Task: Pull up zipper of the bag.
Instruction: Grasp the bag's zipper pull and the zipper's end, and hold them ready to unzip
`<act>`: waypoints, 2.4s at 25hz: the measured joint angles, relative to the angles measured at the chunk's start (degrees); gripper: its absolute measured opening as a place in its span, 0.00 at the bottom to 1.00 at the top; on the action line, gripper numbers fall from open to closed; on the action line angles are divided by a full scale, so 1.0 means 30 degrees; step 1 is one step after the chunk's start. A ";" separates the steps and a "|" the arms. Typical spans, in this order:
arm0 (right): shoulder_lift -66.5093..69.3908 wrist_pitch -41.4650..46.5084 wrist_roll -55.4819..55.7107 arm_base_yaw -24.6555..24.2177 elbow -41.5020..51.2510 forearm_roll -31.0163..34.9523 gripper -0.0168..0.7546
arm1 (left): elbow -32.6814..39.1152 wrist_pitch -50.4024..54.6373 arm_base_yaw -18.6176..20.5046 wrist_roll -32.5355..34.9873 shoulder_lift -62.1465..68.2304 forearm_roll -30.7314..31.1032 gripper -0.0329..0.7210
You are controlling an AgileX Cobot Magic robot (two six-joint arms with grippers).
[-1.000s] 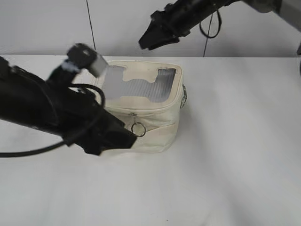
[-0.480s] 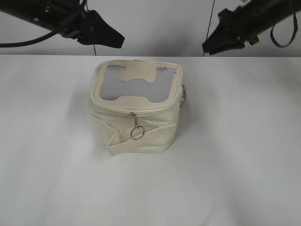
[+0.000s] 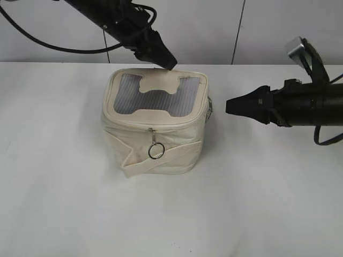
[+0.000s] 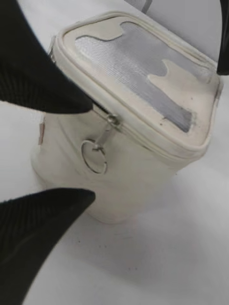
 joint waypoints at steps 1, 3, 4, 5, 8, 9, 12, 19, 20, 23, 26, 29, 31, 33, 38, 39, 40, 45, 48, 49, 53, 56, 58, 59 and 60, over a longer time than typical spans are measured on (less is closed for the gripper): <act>-0.0002 0.0016 -0.0598 0.0000 0.0537 0.0454 0.63 | -0.0360 0.0273 -0.0040 -0.0199 0.0383 0.0153 0.57; -0.0002 0.0016 -0.1137 0.0000 0.1132 0.0959 0.70 | -0.0613 0.0930 -0.0036 -0.0333 0.0909 0.0578 0.57; -0.0002 0.0016 -0.1269 0.0000 0.1260 0.1041 0.71 | -0.0652 0.1304 -0.0036 -0.0477 0.1118 0.0887 0.57; -0.0002 0.0016 -0.1349 0.0000 0.1295 0.1117 0.72 | -0.0673 0.1569 -0.0036 -0.0640 0.1246 0.1037 0.57; -0.0002 -0.0029 -0.1765 0.0090 0.1300 0.1309 0.72 | -0.0802 0.1702 -0.0036 -0.1139 0.1441 0.1335 0.56; -0.0002 -0.0124 -0.1958 0.0206 0.1300 0.1331 0.72 | -0.0845 0.1624 -0.0036 -0.1413 0.1459 0.1576 0.53; 0.0027 -0.0876 -0.2812 0.1019 0.1300 0.1451 0.72 | -0.0867 0.1564 -0.0096 -0.1654 0.1501 0.2003 0.25; 0.1375 -0.3067 -0.3811 0.3207 0.0530 0.1516 0.69 | -0.0883 0.1678 -0.0096 -0.1702 0.1501 0.1972 0.13; 0.1519 -0.3281 -0.3851 0.3364 0.0342 0.1495 0.69 | -0.0883 0.1678 -0.0096 -0.1702 0.1501 0.1972 0.13; 0.1850 -0.3977 -0.3785 0.3505 -0.0222 0.1268 0.67 | -0.0883 0.1501 -0.0096 -0.1769 0.1501 0.1990 0.12; 0.2064 -0.4238 -0.3764 0.3511 -0.0738 0.1091 0.64 | -0.0883 0.1312 -0.0078 -0.1827 0.1501 0.2061 0.12; 0.2132 -0.4700 -0.3764 0.3511 -0.1254 0.0834 0.64 | -0.0883 0.1186 -0.0058 -0.1859 0.1501 0.2190 0.12; 0.2132 -0.5167 -0.3764 0.3546 -0.1458 0.0778 0.64 | -0.0888 0.1075 -0.0041 -0.1920 0.1501 0.2227 0.11; 0.2132 -0.5361 -0.3764 0.3546 -0.1519 0.0778 0.64 | -0.0888 0.0986 -0.0041 -0.1961 0.1501 0.2248 0.11; 0.2074 -0.5692 -0.2169 0.3546 -0.1519 -0.1365 0.64 | -0.0888 0.1005 -0.0041 -0.1982 0.1501 0.2212 0.11; 0.2032 -0.6028 -0.0967 0.3546 -0.1519 -0.2436 0.64 | -0.0888 0.1021 -0.0041 -0.1982 0.1501 0.2189 0.11; 0.2011 -0.6444 0.0215 0.3506 -0.1502 -0.3638 0.64 | -0.0888 0.1021 -0.0041 -0.1982 0.1501 0.2189 0.11; 0.2011 -0.7249 0.1975 0.3132 -0.1736 -0.4945 0.64 | -0.0888 0.1058 -0.0041 -0.1982 0.1501 0.2174 0.11; 0.2011 -0.7455 0.2049 0.3108 -0.2690 -0.4772 0.63 | -0.0888 0.1075 -0.0041 -0.2001 0.1501 0.2174 0.11; 0.2011 -0.7438 0.2054 0.3108 -0.3031 -0.4682 0.63 | -0.0888 0.1075 -0.0041 -0.2000 0.1501 0.2168 0.11; 0.2110 -0.7165 0.2070 0.3108 -0.4180 -0.4481 0.63 | -0.0888 0.1075 -0.0041 -0.2000 0.1501 0.2150 0.11; 0.2650 -0.6265 0.2076 0.3108 -0.4613 -0.4373 0.62 | -0.0888 0.1094 -0.0041 -0.2000 0.1501 0.2150 0.11; 0.3040 -0.5836 0.2092 0.3108 -0.4649 -0.4217 0.62 | -0.0888 0.1094 -0.0041 -0.2000 0.1501 0.2150 0.11; 0.3091 -0.5707 0.2099 0.3108 -0.4649 -0.4220 0.62 | -0.0888 0.1094 -0.0041 -0.2000 0.1501 0.2150 0.11; 0.3114 -0.5641 0.2099 0.3108 -0.4649 -0.4220 0.62 | -0.0888 0.1094 -0.0041 -0.2000 0.1501 0.2150 0.11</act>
